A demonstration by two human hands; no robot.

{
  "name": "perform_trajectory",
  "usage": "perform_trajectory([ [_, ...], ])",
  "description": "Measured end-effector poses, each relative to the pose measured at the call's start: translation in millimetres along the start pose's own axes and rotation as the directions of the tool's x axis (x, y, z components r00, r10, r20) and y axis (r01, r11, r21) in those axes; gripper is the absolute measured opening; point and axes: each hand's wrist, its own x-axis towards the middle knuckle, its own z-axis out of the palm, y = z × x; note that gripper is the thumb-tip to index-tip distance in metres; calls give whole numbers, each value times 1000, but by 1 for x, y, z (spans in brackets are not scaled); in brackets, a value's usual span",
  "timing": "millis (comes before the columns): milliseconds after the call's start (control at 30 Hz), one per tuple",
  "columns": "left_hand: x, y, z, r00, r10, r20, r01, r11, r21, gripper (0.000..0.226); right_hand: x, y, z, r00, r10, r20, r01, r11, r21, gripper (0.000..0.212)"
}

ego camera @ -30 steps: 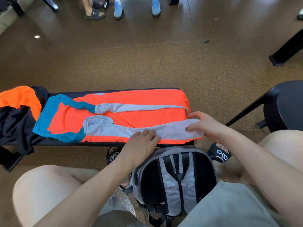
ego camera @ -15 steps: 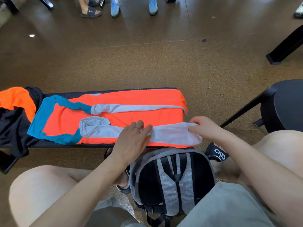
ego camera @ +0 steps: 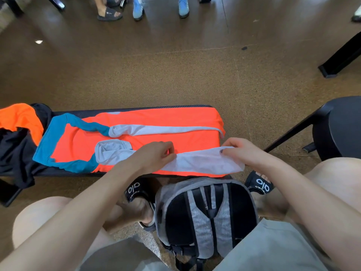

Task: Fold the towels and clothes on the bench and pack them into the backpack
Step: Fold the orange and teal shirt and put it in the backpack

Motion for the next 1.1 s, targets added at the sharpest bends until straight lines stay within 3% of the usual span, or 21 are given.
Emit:
perform_trajectory([
  [133, -1, -1, -11, 998, 21, 63, -13, 992, -126, 21, -6, -2, -4, 992, -80, 97, 81, 997, -9, 47],
  [200, -5, -2, -13, 994, 64, 90, -53, 992, -114, 23, -8, -4, -5, 984, -137, 110, 142, 989, -41, 52],
  [333, -10, -1, -13, 983, 163, 90, -158, 986, -58, 22, -12, -4, -8, 959, -248, 140, 267, 955, -133, 43],
  [500, -15, -3, -13, 966, 255, 41, -254, 967, -30, 24, -16, -2, -7, 959, -221, 178, 262, 931, -254, 48],
  [633, -21, -2, -15, 958, 286, 2, -284, 950, -129, 21, -20, -3, -5, 959, -220, 177, 265, 917, -298, 37],
  [833, -23, 2, -17, 992, 119, 37, -106, 960, -258, 45, -26, -5, -2, 945, -266, 192, 321, 872, -369, 35],
  [1000, -23, 7, -20, 996, 69, 54, -52, 960, -277, 47, -23, 2, -2, 899, -354, 256, 436, 764, -476, 4],
  [1100, -22, 8, -20, 998, 56, 42, -42, 959, -280, 46, -27, 4, 3, 888, -425, 178, 450, 720, -529, 12],
])
